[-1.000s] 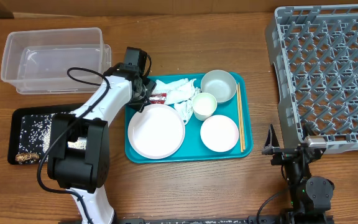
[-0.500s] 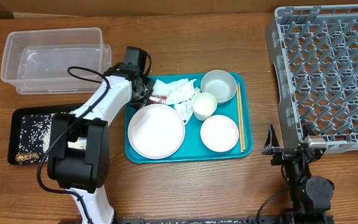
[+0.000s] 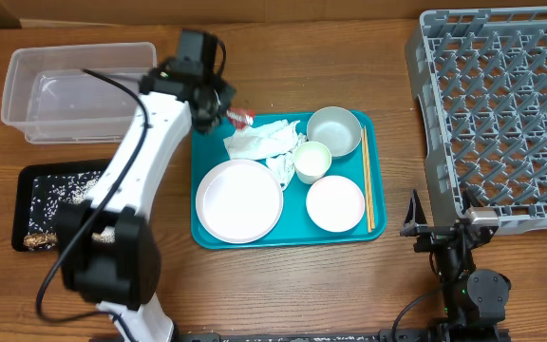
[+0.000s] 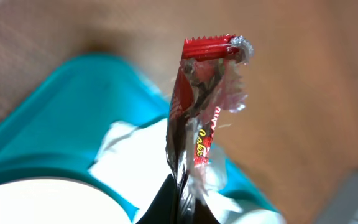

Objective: Sort waste into correct bins and load items into the dishwasher
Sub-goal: 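Carry the wrapper left and drop it into the clear plastic bin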

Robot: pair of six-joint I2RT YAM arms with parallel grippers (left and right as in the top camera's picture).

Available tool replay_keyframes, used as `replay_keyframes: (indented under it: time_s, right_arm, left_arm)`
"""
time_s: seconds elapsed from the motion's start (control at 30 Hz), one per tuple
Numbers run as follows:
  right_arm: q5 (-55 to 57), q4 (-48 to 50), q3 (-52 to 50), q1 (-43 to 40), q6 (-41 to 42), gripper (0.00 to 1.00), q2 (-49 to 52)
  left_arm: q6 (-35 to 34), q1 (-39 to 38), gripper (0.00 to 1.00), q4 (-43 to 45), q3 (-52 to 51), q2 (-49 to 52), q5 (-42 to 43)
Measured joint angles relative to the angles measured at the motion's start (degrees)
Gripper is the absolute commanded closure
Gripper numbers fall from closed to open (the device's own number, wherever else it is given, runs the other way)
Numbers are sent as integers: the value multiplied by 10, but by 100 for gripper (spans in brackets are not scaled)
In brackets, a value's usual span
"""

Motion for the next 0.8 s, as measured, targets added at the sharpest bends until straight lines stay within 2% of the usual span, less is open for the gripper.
replay_keyframes:
  time_s: [0.2, 0.37, 0.53, 0.7, 0.73, 0.77, 0.8]
  right_arm:
    - [0, 0, 0, 0, 0, 0, 0]
    - [0, 0, 0, 0, 0, 0, 0]
    - [0, 0, 0, 0, 0, 0, 0]
    - [0, 0, 0, 0, 0, 0, 0]
    - [0, 0, 0, 0, 0, 0, 0]
    - [0, 0, 0, 0, 0, 0, 0]
    - [0, 0, 0, 0, 0, 0, 0]
  left_arm:
    - [14, 14, 96, -10, 36, -71, -102]
    - [24, 60, 96, -12, 38, -79, -156]
    - [48, 124, 91, 13, 38, -50, -164]
    - [82, 177, 87, 41, 38, -11, -122]
    - [88, 188, 81, 41, 38, -3, -112]
    - [93, 195, 69, 41, 38, 2, -105]
    - [98, 202, 51, 41, 38, 6, -99]
